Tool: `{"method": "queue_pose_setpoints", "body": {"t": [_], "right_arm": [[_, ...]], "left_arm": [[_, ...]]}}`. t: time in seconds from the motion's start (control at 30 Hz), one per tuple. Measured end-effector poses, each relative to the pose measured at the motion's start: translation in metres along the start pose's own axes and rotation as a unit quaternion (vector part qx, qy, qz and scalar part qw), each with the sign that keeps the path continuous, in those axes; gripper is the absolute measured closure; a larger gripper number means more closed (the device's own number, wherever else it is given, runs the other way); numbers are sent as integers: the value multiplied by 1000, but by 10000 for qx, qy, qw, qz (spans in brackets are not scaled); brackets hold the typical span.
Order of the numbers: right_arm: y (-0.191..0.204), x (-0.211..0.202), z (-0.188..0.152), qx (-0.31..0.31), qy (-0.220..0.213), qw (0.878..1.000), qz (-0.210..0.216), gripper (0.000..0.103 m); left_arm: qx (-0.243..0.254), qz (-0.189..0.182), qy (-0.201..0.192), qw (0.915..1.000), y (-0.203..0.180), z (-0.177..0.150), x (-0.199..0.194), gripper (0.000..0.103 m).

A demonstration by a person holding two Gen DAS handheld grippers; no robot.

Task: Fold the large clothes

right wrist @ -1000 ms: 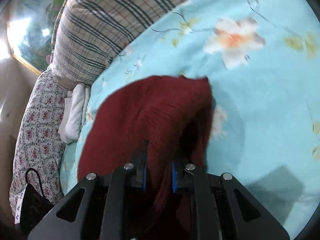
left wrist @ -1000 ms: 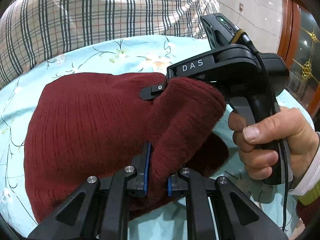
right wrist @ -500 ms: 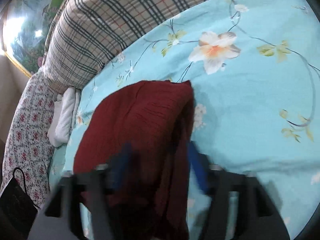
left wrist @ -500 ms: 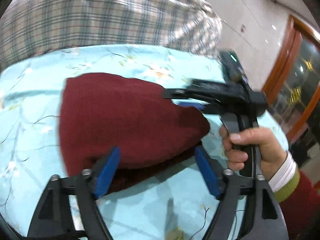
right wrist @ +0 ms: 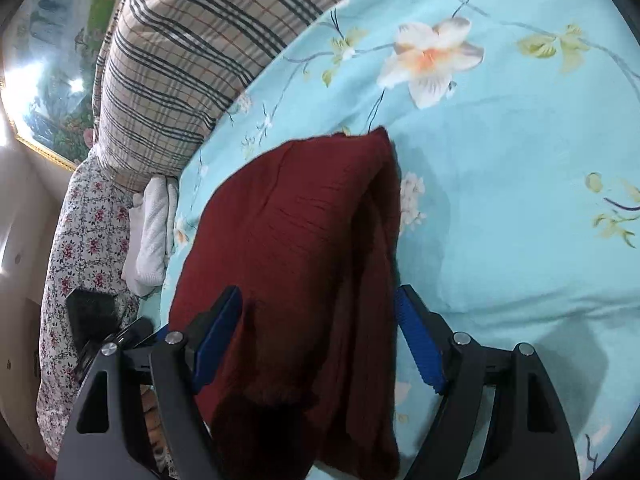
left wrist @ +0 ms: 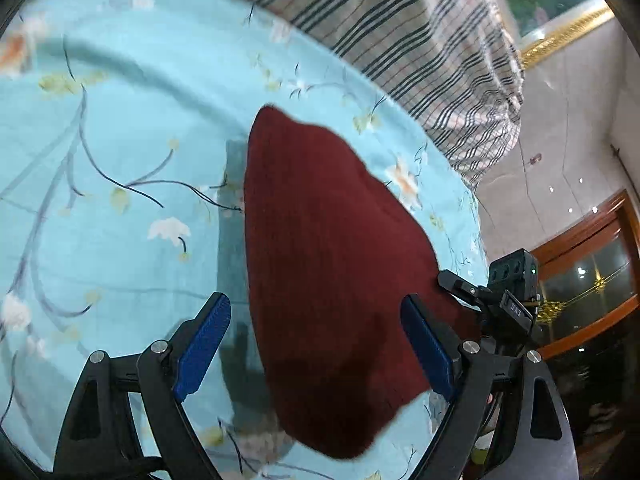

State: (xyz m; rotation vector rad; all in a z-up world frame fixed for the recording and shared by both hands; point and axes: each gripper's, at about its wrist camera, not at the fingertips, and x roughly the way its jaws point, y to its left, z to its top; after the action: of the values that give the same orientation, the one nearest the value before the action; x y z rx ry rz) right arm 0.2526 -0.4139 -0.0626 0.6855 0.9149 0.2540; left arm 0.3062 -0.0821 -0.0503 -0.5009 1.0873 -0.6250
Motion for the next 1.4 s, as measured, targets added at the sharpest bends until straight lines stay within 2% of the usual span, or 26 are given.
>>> {"method": "queue_pose_setpoints", "body": {"t": [0.07,0.1,0.17,0.33,0.37,0.4,0.5,0.6,0.67,0.83,0.97,1.07,1.17,1.23,1.27,1.4], "right_arm": [[-1,4,2,5,64,10000,5,24],[-2,6,3,3,82,10000,16,24],[-2,10,4,6,123,9999,59,24],[-2,24,7,-117,303,9995,61,25],[-2,26,8,-110,300,9995,78,25],[-1,27,8,-106,297,9995,61,26],[-1,33,5,10,373,9993,100,56],[8,25,-2,-36,195,9997,113,66],[22,16,-10,-149,83,9998,135,67],[67,15,-43,-428,139,9971,606,69],[112,37,-70,-710,274,9922,986,69],[134,59,-86,-830,445,9879,1231,69],[144,86,-99,-867,684,9871,1163,69],[145,105,-107,-883,851,9884,901,69],[143,112,-110,-881,875,9893,770,69],[136,113,-110,-754,836,9903,809,64]], "left_arm": [[-49,-111,353,9993,7,10,22,13],[-75,-134,536,9984,9,12,33,7],[-103,-182,836,9963,11,12,54,0],[428,47,821,9957,-5,14,74,0],[530,84,788,9954,-8,14,77,3],[668,98,752,9949,-13,13,80,16],[777,110,711,9944,-20,11,84,32],[853,134,552,9947,-26,6,70,45],[915,169,497,9944,-31,0,53,47],[1089,217,214,9936,-31,-31,-20,48],[1162,559,-21,9916,-16,-52,-85,48],[1138,737,-61,9908,0,-65,-119,48],[923,897,-22,9917,27,-77,-127,46],[683,1024,110,9923,53,-84,-117,45],[556,1086,142,9924,65,-87,-110,41],[270,835,-141,9960,84,-97,-107,30]]}}
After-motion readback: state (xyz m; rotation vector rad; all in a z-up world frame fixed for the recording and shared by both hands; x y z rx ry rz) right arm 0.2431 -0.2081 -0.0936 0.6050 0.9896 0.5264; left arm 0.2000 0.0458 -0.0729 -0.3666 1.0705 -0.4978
